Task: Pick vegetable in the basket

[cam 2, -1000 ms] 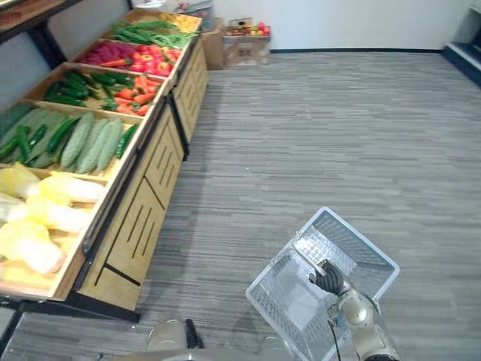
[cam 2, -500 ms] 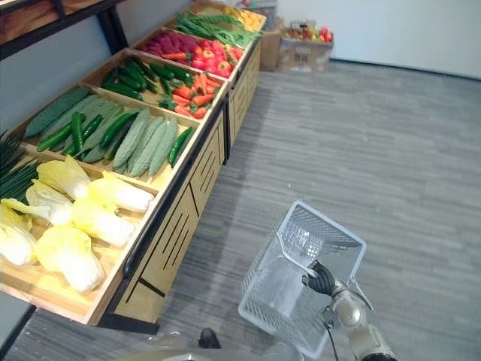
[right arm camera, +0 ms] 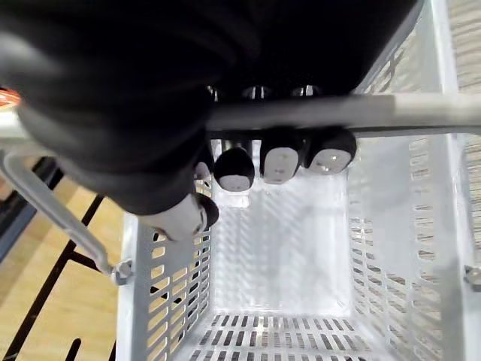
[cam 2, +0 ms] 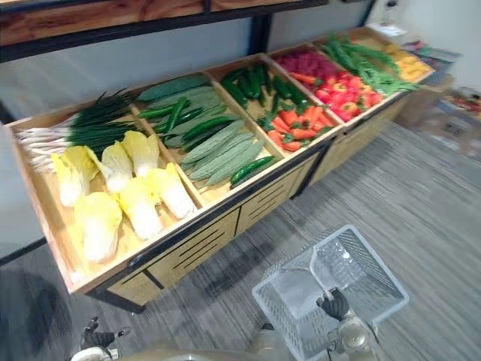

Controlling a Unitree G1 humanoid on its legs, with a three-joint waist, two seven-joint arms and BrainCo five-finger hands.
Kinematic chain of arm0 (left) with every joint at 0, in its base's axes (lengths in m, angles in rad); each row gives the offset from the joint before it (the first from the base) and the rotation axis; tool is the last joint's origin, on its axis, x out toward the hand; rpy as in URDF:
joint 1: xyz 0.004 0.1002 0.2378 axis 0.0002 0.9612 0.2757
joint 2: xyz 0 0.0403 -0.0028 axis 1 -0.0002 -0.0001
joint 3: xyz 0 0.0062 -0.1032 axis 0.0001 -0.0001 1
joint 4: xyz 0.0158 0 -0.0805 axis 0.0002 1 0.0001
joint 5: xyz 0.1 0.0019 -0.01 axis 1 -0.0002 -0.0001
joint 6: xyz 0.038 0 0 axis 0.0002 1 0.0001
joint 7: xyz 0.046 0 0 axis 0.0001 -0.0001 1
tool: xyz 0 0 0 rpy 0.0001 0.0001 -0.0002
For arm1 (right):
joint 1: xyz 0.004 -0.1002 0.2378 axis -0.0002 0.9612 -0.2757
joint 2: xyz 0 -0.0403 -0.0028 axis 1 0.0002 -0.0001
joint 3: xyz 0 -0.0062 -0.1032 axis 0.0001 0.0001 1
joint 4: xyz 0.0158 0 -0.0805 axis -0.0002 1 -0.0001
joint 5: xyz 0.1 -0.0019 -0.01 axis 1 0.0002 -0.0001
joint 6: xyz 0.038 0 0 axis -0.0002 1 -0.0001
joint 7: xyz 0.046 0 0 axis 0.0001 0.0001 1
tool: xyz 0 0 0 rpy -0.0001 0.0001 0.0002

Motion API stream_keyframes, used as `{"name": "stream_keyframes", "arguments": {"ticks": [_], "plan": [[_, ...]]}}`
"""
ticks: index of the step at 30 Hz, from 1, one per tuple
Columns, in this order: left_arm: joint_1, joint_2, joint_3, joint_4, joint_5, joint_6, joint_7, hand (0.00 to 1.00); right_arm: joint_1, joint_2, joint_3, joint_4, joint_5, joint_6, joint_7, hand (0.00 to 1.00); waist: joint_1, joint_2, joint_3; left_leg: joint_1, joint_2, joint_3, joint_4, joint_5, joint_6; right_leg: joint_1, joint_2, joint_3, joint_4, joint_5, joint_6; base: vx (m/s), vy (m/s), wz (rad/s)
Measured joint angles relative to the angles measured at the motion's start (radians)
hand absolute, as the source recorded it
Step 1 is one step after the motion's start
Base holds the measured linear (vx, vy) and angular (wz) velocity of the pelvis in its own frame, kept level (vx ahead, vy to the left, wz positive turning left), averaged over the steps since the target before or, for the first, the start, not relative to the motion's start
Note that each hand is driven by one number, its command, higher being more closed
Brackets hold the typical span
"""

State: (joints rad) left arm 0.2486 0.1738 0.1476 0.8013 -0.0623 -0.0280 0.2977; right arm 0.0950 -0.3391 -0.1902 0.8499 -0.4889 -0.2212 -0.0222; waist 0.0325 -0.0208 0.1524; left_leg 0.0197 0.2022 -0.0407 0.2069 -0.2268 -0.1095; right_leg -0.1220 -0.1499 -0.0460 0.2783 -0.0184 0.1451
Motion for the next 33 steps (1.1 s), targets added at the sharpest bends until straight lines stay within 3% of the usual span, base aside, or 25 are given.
{"name": "stream_keyframes", "arguments": {"ticks": [1, 3, 6, 10, 11, 12, 13, 15, 17, 19, 21, 27, 33], "plan": [[0.014, 0.0, 0.017, 0.0, -0.006, 0.001, 0.0, 0.0, -0.008, 0.0, -0.002, 0.0, 0.013, 0.003, -0.003, 1.0, 0.001, 0.001, 0.0, 0.002, 0.025, 0.0, -0.013, 0.023, -0.029, 0.021, 0.011, -0.023, 0.004, -0.068, 0.002, 0.13, -0.475, 0.76], [0.014, -0.013, 0.025, 0.032, -0.012, 0.01, 0.002, 0.0, -0.015, -0.012, -0.008, 0.012, 0.021, 0.012, -0.004, 1.0, 0.001, 0.016, 0.001, 0.001, 0.057, -0.004, -0.03, 0.059, -0.062, 0.043, 0.028, -0.081, 0.009, -0.102, -0.013, 0.05, -0.336, 0.73], [0.023, -0.057, 0.074, 0.096, -0.048, 0.024, 0.011, 0.0, -0.006, -0.043, -0.008, 0.03, 0.036, 0.013, 0.008, 1.0, 0.006, 0.019, -0.007, 0.013, 0.072, 0.035, -0.113, 0.16, -0.057, 0.058, 0.03, -0.152, 0.002, -0.125, -0.033, 0.02, -0.197, 0.75], [0.071, -0.085, 0.095, 0.152, -0.049, 0.03, 0.014, 0.0, -0.013, -0.048, -0.01, 0.029, 0.036, 0.009, 0.018, 1.0, 0.008, 0.031, -0.02, 0.0, 0.069, 0.116, -0.134, 0.195, -0.043, 0.055, 0.018, -0.172, -0.016, -0.129, -0.031, -0.04, -0.032, 0.2], [0.071, -0.087, 0.095, 0.16, -0.049, 0.031, 0.015, 0.0, -0.006, -0.047, -0.016, 0.029, 0.036, 0.009, 0.023, 1.0, 0.008, 0.029, -0.021, -0.005, 0.062, 0.151, -0.135, 0.205, -0.028, 0.056, 0.007, -0.182, -0.014, -0.13, -0.031, -0.03, 0.038, 0.37], [0.067, -0.088, 0.094, 0.162, -0.045, 0.029, 0.016, 0.0, 0.008, -0.046, -0.025, 0.028, 0.036, 0.01, 0.031, 1.0, 0.008, 0.024, -0.024, -0.023, 0.04, 0.211, -0.136, 0.232, 0.016, 0.056, -0.02, -0.198, -0.015, -0.13, -0.031, -0.03, 0.086, 0.68], [0.057, -0.086, 0.094, 0.161, -0.036, 0.018, 0.017, 0.0, 0.023, -0.041, -0.04, 0.028, 0.036, 0.013, 0.032, 1.0, 0.0, 0.016, -0.029, -0.039, 0.009, 0.287, -0.138, 0.275, 0.062, 0.06, -0.057, -0.22, -0.021, -0.129, -0.03, -0.04, 0.093, 0.82], [0.045, -0.089, 0.091, 0.153, 0.001, -0.009, 0.02, 0.0, 0.053, -0.046, -0.066, 0.027, 0.036, 0.015, 0.03, 1.0, -0.02, 0.022, -0.032, -0.048, -0.021, 0.363, -0.154, 0.306, 0.085, 0.079, -0.086, -0.255, -0.043, -0.122, -0.017, -0.06, 0.124, 0.91], [0.037, -0.087, 0.091, 0.152, 0.018, -0.022, 0.028, 0.0, 0.07, -0.045, -0.085, 0.027, 0.037, 0.024, 0.026, 1.0, -0.023, 0.043, -0.042, -0.047, -0.03, 0.367, -0.174, 0.305, 0.084, 0.097, -0.093, -0.283, -0.055, -0.114, -0.004, -0.04, 0.102, 0.59], [0.03, -0.082, 0.092, 0.093, 0.036, -0.053, 0.059, 0.0, 0.078, -0.043, -0.086, 0.025, 0.037, 0.028, 0.025, 1.0, -0.026, 0.071, -0.047, -0.027, -0.038, 0.359, -0.241, 0.322, 0.057, 0.11, -0.093, -0.293, -0.073, -0.099, 0.012, -0.07, 0.063, 0.27], [0.029, -0.077, 0.093, 0.025, 0.036, -0.065, 0.09, 0.0, 0.078, -0.039, -0.085, 0.024, 0.037, 0.028, 0.024, 1.0, -0.025, 0.076, -0.049, -0.017, -0.041, 0.36, -0.285, 0.338, 0.04, 0.108, -0.087, -0.292, -0.094, -0.081, 0.011, -0.06, 0.046, 0.01], [-0.014, -0.029, 0.095, -0.267, 0.039, -0.16, 0.228, 0.0, 0.107, -0.016, -0.081, -0.005, 0.059, 0.042, -0.002, 1.0, -0.033, 0.075, -0.049, -0.014, -0.05, 0.36, -0.307, 0.342, 0.031, 0.121, -0.077, -0.274, -0.139, -0.067, 0.011, 0.0, 0.028, -0.01], [-0.076, 0.026, 0.095, -0.428, 0.045, -0.249, 0.251, 0.0, 0.122, 0.026, -0.033, -0.023, 0.059, 0.049, -0.019, 1.0, -0.035, 0.056, -0.046, 0.0, -0.046, 0.376, -0.307, 0.342, 0.022, 0.129, -0.059, -0.246, -0.169, -0.043, 0.012, 0.09, 0.003, -0.12]]}}
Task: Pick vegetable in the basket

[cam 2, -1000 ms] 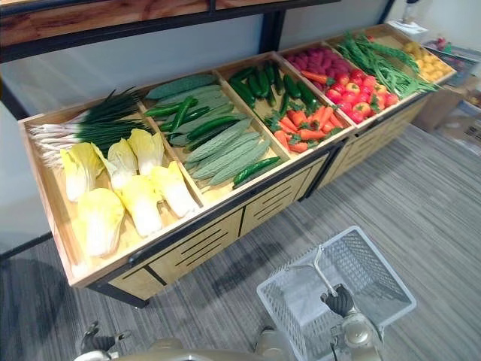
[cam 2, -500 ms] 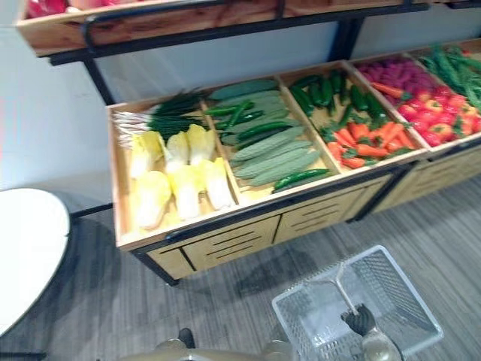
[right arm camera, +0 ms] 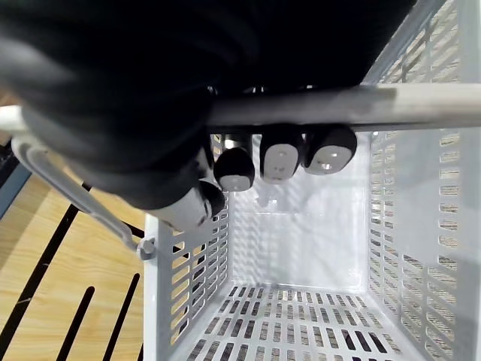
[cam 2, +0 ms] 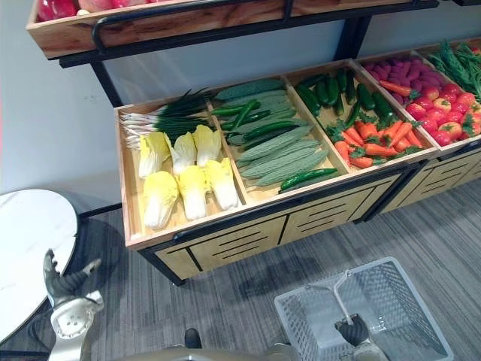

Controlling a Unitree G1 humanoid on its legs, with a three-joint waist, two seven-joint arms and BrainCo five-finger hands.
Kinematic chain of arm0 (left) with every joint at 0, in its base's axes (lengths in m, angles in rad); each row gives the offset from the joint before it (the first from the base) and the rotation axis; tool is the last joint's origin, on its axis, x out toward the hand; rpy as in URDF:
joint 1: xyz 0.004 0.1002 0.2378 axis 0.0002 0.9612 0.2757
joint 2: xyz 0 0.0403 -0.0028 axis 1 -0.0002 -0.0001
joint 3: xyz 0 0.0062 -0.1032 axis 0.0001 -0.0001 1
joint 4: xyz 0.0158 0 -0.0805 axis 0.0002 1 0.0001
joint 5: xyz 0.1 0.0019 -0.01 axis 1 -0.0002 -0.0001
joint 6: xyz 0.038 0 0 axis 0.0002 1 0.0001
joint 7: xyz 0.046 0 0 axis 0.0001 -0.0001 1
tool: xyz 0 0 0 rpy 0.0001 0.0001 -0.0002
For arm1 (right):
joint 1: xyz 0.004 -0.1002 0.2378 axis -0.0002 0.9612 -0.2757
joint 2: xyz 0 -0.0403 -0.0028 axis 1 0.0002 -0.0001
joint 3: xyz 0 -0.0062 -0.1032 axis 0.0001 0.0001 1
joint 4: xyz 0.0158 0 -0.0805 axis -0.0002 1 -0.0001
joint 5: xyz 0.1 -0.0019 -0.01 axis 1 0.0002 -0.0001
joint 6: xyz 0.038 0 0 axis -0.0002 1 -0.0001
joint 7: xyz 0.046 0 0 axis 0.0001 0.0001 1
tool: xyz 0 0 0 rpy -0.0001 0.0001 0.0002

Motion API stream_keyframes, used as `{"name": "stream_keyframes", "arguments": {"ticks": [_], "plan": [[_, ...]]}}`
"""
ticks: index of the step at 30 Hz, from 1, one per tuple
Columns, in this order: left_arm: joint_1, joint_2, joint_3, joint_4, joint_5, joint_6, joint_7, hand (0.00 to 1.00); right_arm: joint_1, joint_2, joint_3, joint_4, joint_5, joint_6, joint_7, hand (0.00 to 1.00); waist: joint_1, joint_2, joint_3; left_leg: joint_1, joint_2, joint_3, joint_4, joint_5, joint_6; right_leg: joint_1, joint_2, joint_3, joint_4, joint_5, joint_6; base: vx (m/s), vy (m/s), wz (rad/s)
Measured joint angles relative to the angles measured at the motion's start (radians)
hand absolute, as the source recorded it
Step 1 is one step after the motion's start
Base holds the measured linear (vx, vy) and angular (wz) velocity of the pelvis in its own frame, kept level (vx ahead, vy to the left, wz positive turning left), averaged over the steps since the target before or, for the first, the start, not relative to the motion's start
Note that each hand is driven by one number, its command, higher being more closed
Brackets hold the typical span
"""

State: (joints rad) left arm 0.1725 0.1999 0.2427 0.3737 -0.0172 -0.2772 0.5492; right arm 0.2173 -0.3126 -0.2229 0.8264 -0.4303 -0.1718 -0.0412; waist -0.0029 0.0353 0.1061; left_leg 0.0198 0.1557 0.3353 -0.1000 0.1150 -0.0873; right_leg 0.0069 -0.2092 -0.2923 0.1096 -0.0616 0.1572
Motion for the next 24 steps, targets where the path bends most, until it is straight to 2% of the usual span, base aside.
{"name": "stream_keyframes", "arguments": {"ticks": [4, 8, 15, 19, 24], "plan": [[-0.062, 0.014, -0.008, -0.016, -0.002, -0.006, -0.008, 0.0, -0.005, 0.004, 0.041, -0.024, 0.0, 0.0, 0.0, 1.0, -0.021, -0.007, 0.004, 0.002, 0.013, 0.012, 0.004, 0.0, -0.001, 0.005, 0.018, 0.011, -0.022, 0.013, -0.007, 0.1, -0.013, -0.1], [-0.11, 0.063, -0.045, -0.016, -0.007, -0.002, -0.011, 0.0, -0.021, 0.009, 0.06, -0.026, 0.0, 0.0, -0.002, 1.0, -0.022, -0.023, 0.014, 0.013, 0.024, 0.039, 0.003, -0.004, -0.007, 0.004, 0.033, 0.032, -0.032, 0.018, -0.014, 0.06, -0.01, -0.2], [-0.232, 0.128, -0.081, 0.081, -0.022, 0.049, 0.012, 0.0, -0.048, 0.009, 0.14, -0.026, 0.002, -0.001, -0.02, 1.0, -0.024, -0.037, 0.037, 0.025, 0.041, 0.076, -0.001, -0.009, -0.015, -0.004, 0.055, 0.072, -0.06, 0.035, -0.022, 0.0, -0.006, -0.19], [-0.3, 0.16, -0.101, 0.144, -0.002, 0.075, 0.039, 0.0, -0.077, 0.009, 0.192, -0.026, 0.018, -0.003, -0.042, 1.0, -0.024, -0.054, 0.066, 0.019, 0.043, 0.1, 0.001, -0.01, -0.016, -0.021, 0.059, 0.097, -0.074, 0.051, -0.023, 0.01, 0.008, -0.16], [-0.378, 0.218, -0.119, 0.187, 0.0, 0.096, 0.045, 0.0, -0.109, 0.011, 0.196, -0.026, 0.026, -0.007, -0.046, 1.0, -0.022, -0.063, 0.092, -0.001, 0.045, 0.118, 0.004, -0.01, -0.017, -0.05, 0.064, 0.115, -0.075, 0.058, -0.026, 0.03, 0.004, -0.12]]}}
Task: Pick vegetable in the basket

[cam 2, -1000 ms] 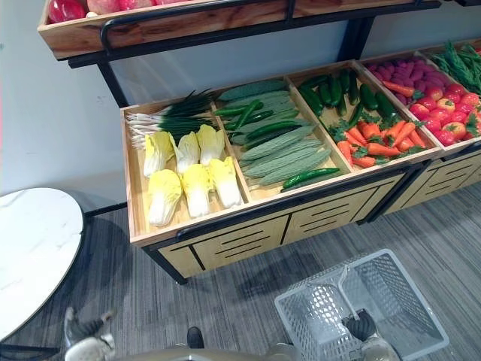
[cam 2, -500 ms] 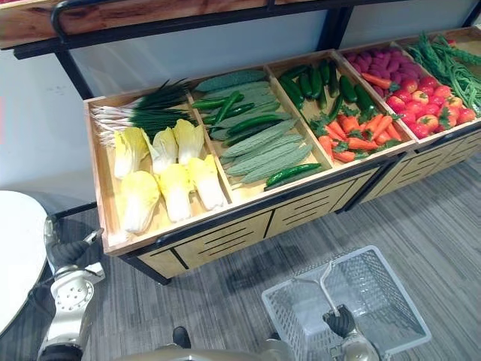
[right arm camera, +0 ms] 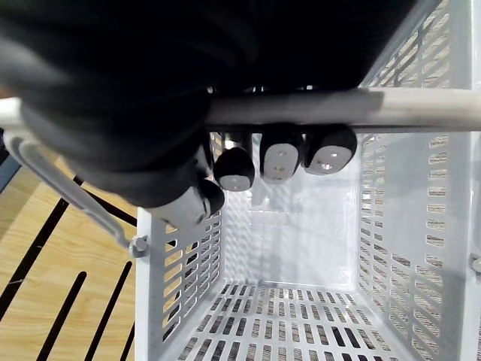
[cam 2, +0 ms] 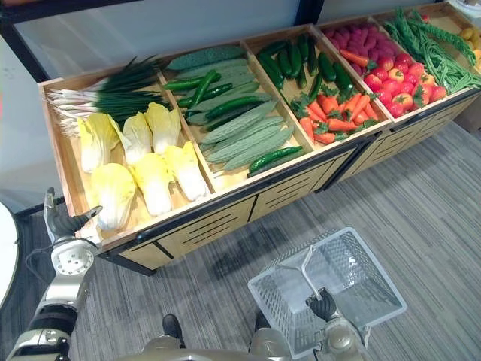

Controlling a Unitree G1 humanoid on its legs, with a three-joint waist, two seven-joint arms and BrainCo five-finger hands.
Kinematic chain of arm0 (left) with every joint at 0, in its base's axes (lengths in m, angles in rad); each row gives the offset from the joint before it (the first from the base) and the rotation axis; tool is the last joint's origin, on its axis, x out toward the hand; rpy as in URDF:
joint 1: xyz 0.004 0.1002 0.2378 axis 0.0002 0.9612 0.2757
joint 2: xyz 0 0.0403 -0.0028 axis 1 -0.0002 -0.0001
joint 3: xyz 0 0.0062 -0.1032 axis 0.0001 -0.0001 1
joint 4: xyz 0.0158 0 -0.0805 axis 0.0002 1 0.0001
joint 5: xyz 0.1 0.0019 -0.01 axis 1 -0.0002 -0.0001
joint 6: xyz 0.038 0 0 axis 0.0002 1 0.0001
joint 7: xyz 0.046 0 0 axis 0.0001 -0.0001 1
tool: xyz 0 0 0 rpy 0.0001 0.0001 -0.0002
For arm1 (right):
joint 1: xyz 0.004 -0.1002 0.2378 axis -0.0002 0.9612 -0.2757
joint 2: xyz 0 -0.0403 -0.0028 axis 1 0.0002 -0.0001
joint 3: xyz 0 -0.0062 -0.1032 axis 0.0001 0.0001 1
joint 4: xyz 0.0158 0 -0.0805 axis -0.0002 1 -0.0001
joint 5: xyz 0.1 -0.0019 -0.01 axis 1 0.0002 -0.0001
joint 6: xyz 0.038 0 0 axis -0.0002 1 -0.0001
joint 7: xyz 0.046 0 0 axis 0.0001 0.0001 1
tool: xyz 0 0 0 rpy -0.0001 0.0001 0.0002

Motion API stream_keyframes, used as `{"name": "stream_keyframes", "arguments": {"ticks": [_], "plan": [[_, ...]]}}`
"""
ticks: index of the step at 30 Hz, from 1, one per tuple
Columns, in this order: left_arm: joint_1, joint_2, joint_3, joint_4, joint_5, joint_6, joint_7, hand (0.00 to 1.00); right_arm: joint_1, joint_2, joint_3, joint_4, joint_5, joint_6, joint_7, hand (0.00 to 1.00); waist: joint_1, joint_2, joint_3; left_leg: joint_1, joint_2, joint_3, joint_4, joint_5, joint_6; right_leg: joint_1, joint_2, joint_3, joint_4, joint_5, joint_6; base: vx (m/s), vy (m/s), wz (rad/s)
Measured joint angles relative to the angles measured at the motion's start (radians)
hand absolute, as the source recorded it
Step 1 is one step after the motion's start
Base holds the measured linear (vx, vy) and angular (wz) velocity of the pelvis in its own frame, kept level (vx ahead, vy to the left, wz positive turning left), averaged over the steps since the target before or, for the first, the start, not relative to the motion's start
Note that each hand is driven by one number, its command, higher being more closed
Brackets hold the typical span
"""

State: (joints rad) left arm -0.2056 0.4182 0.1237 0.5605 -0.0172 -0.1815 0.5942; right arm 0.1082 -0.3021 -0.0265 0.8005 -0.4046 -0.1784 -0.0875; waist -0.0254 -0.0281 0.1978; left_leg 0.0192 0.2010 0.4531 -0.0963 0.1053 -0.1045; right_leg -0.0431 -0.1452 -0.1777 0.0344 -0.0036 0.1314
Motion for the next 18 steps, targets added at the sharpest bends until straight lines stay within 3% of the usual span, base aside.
{"name": "stream_keyframes", "arguments": {"ticks": [3, 18], "plan": [[-0.042, 0.018, -0.004, 0.013, 0.0, 0.019, -0.007, 0.0, -0.016, -0.001, 0.008, 0.0, 0.023, 0.0, -0.016, 1.0, 0.0, -0.001, 0.017, -0.003, 0.001, 0.003, 0.0, 0.0, 0.0, -0.006, 0.002, 0.004, 0.0, 0.006, 0.0, 0.05, 0.0, -0.05], [-0.12, 0.019, -0.064, 0.085, 0.0, 0.021, -0.052, 0.0, -0.046, -0.005, 0.036, 0.001, 0.037, -0.006, -0.051, 1.0, -0.004, -0.003, 0.067, -0.014, 0.001, 0.024, 0.001, 0.0, -0.001, -0.045, 0.003, 0.033, 0.016, 0.008, -0.001, 0.02, 0.005, -0.05]]}}
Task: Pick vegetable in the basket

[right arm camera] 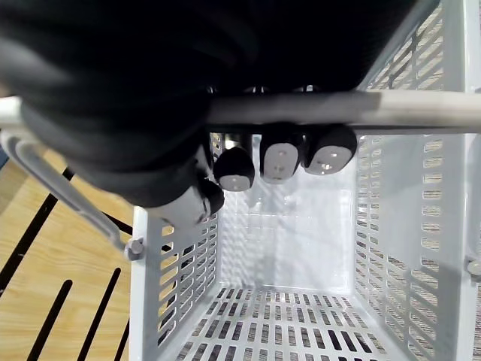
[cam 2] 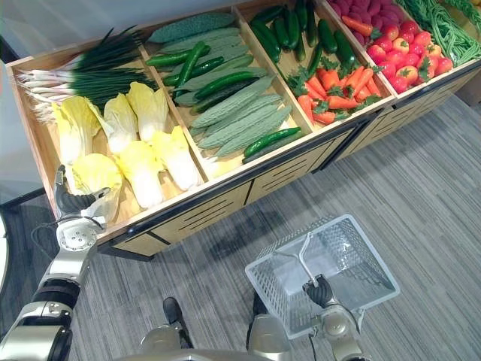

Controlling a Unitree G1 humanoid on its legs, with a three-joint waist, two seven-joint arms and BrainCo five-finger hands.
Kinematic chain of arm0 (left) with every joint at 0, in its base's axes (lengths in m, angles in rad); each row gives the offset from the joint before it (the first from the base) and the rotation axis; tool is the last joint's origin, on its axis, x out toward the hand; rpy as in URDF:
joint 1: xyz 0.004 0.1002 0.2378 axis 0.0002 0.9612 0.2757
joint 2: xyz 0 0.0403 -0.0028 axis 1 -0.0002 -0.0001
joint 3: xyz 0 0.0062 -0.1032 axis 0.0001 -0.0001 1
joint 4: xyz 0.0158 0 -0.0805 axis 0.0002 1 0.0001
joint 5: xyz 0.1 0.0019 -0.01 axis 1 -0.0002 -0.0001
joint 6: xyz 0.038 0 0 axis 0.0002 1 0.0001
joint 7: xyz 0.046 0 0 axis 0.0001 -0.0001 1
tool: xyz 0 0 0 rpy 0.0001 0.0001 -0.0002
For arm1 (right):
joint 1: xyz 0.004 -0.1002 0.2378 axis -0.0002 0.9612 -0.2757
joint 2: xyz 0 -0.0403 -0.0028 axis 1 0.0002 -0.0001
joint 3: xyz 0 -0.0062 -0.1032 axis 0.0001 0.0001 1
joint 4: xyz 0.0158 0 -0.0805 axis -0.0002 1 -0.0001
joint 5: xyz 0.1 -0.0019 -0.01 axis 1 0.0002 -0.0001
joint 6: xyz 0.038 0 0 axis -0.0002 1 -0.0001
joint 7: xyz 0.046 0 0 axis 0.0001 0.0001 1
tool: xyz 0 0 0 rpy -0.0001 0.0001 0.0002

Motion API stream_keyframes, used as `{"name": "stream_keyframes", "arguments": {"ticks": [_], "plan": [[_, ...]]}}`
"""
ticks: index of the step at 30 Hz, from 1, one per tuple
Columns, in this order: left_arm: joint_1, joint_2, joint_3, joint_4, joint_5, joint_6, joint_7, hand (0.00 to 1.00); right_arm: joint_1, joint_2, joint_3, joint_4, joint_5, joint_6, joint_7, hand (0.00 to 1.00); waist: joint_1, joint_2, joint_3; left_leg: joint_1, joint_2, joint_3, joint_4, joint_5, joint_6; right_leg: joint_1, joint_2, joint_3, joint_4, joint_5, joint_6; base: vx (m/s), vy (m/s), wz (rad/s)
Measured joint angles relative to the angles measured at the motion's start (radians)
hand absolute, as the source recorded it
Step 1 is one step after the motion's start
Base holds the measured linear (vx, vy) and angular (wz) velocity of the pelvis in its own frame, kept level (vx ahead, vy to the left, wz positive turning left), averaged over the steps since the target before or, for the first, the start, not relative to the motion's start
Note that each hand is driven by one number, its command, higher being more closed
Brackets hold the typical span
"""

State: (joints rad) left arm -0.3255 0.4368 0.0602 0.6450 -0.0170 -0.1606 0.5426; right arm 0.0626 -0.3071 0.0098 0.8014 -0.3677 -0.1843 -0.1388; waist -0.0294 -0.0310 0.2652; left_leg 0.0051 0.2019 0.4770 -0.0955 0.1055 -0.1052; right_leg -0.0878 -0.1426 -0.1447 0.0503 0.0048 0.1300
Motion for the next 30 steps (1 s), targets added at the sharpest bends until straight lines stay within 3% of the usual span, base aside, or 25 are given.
{"name": "stream_keyframes", "arguments": {"ticks": [12, 22, 23, 30], "plan": [[-0.002, -0.017, -0.014, 0.033, 0.0, 0.02, 0.077, 0.0, -0.007, 0.0, 0.0, -0.002, 0.02, -0.001, -0.017, 1.0, 0.0, -0.001, 0.027, -0.015, 0.0, -0.001, 0.0, 0.0, 0.0, -0.018, 0.0, 0.0, 0.003, 0.0, 0.0, 0.03, 0.004, -0.01], [-0.003, -0.042, -0.012, 0.084, 0.019, 0.129, 0.068, 0.0, -0.027, 0.0, 0.0, -0.003, 0.022, -0.001, -0.026, 1.0, -0.002, -0.002, 0.05, -0.023, 0.0, 0.002, 0.001, 0.0, 0.0, -0.031, -0.001, 0.003, 0.012, -0.001, 0.001, 0.0, 0.001, 0.0], [-0.004, -0.042, -0.012, 0.085, 0.036, 0.134, 0.064, 1.0, -0.029, 0.0, 0.0, -0.003, 0.023, -0.001, -0.025, 1.0, -0.002, -0.002, 0.052, -0.023, 0.0, 0.002, 0.001, 0.0, 0.0, -0.033, -0.001, 0.004, 0.013, -0.001, 0.001, 0.01, 0.009, -0.03], [-0.069, -0.001, -0.026, 0.15, 0.125, 0.216, 0.017, 1.0, -0.052, -0.022, 0.002, -0.022, 0.023, 0.004, 0.002, 1.0, -0.003, 0.01, 0.061, -0.04, 0.011, 0.006, 0.035, -0.009, -0.009, -0.058, 0.001, 0.019, 0.024, -0.001, 0.001, 0.0, 0.001, -0.07]]}}
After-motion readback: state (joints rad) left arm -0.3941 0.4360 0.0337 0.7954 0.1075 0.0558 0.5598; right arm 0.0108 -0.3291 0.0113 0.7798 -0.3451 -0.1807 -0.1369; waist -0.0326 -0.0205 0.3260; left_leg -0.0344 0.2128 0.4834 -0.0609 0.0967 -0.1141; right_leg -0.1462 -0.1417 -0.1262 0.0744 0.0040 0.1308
